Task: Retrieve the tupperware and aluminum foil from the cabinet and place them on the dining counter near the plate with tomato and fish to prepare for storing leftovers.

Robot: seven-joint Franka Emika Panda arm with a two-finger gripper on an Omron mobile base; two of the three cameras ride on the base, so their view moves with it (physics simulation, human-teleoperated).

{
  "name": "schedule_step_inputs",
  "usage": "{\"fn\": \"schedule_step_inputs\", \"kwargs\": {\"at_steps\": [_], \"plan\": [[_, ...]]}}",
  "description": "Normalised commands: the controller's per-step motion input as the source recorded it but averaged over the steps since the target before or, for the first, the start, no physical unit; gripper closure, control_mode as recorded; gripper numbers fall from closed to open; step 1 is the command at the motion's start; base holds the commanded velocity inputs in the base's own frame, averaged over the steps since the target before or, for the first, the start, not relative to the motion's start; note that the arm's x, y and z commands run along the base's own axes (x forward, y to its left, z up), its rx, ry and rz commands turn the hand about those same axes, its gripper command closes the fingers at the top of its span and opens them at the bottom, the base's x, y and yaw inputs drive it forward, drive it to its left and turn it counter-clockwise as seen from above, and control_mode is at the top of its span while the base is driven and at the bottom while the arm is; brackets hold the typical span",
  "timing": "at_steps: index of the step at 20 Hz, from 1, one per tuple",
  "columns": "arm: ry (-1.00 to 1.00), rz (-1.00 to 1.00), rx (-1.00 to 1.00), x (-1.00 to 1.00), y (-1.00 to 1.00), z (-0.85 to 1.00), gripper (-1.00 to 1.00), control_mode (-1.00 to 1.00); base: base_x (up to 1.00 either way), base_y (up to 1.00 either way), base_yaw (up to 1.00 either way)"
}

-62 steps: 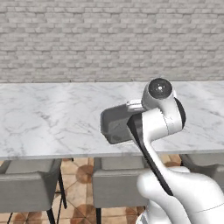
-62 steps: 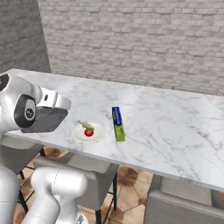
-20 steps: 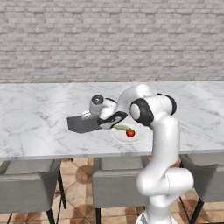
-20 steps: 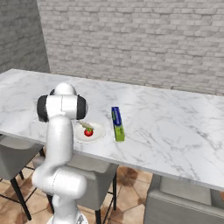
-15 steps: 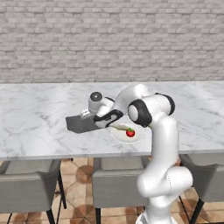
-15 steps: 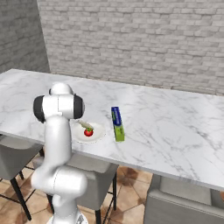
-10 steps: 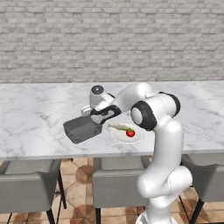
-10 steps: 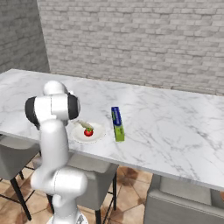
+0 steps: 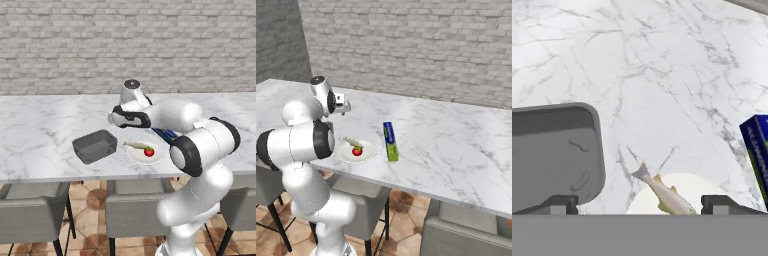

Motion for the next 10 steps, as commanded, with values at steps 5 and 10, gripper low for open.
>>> {"fn": "schedule_step_inputs", "kwargs": {"at_steps": [5,10], "plan": [[-0.34,-0.02,0.05,-1.00,-0.64,0.44,-1.00,-1.00,0.00,0.00,0.00],[-0.47,-0.03,0.05,-1.00,-0.57,0.37,-1.00,-1.00,0.00,0.00,0.00]]}}
